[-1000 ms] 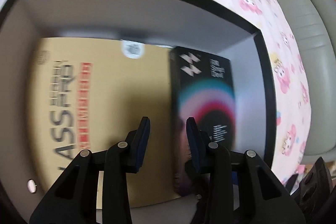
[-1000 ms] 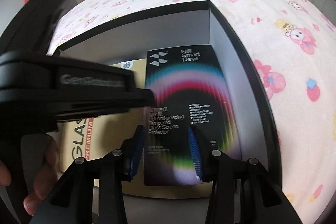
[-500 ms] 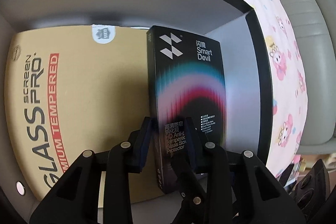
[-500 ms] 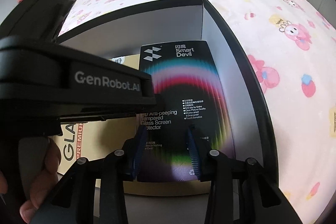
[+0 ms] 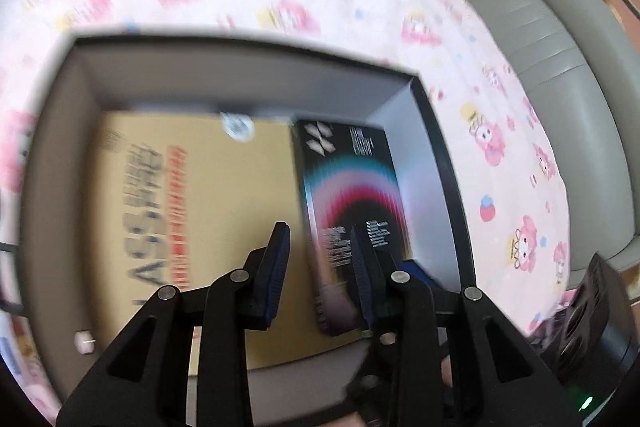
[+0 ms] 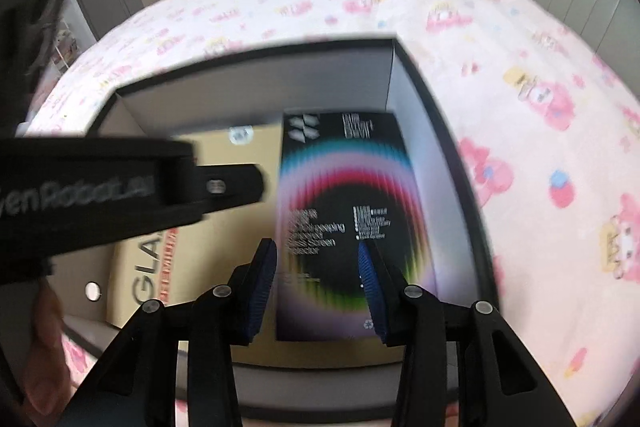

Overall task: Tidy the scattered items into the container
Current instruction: 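Withdraw the left tool and move it toward the cartoon drawing pack, then grasp the clear-wrapped cartoon drawing pack with the left tool, then lift the drawing pack and carry it over the open dark box, then lower the drawing pack into the box beside the black box and release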

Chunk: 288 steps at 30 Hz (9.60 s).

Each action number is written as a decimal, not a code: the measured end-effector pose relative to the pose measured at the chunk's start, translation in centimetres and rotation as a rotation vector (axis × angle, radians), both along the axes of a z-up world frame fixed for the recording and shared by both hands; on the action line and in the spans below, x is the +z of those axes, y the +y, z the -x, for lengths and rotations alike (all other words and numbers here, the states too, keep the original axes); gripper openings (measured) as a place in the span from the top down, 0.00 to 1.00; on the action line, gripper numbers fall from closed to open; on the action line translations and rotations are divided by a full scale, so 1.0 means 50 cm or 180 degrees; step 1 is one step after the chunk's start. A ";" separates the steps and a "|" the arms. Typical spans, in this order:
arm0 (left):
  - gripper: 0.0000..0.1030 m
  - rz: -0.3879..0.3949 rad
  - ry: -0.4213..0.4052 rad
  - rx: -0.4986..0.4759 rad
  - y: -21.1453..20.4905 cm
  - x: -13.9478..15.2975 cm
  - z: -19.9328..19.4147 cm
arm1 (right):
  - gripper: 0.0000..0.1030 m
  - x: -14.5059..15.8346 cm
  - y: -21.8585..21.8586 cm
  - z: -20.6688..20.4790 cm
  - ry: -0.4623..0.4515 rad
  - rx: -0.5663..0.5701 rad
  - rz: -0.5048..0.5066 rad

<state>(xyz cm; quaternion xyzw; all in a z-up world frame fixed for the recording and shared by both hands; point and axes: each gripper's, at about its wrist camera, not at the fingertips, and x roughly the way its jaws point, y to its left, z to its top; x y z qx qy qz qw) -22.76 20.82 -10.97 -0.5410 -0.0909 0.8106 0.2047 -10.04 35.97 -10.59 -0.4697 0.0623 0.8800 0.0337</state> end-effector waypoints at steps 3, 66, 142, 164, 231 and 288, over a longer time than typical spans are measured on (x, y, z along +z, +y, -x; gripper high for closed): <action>0.68 0.0256 0.0419 0.0134 -0.068 0.074 -0.049 | 0.56 0.039 -0.023 -0.025 0.0155 0.0019 -0.0018; 0.43 0.0336 0.1138 0.2369 -0.879 0.193 -0.400 | 0.40 0.185 -0.900 0.003 0.0807 0.2294 -0.0036; 0.41 -0.0987 0.0162 0.2042 -0.970 -0.082 -0.253 | 0.51 -0.010 -0.851 0.145 -0.0195 0.2298 0.0796; 0.42 -0.0887 0.0798 0.1343 -0.716 0.196 -0.228 | 0.51 0.238 -0.578 0.073 0.0557 0.1808 0.0945; 0.41 0.0219 -0.0065 0.0344 -0.183 -0.033 -0.002 | 0.50 -0.085 -0.073 0.177 -0.0149 0.0504 0.1600; 0.57 0.0445 -0.0593 0.0064 -0.123 -0.118 -0.018 | 0.63 -0.075 -0.094 0.132 -0.0376 0.0551 0.0259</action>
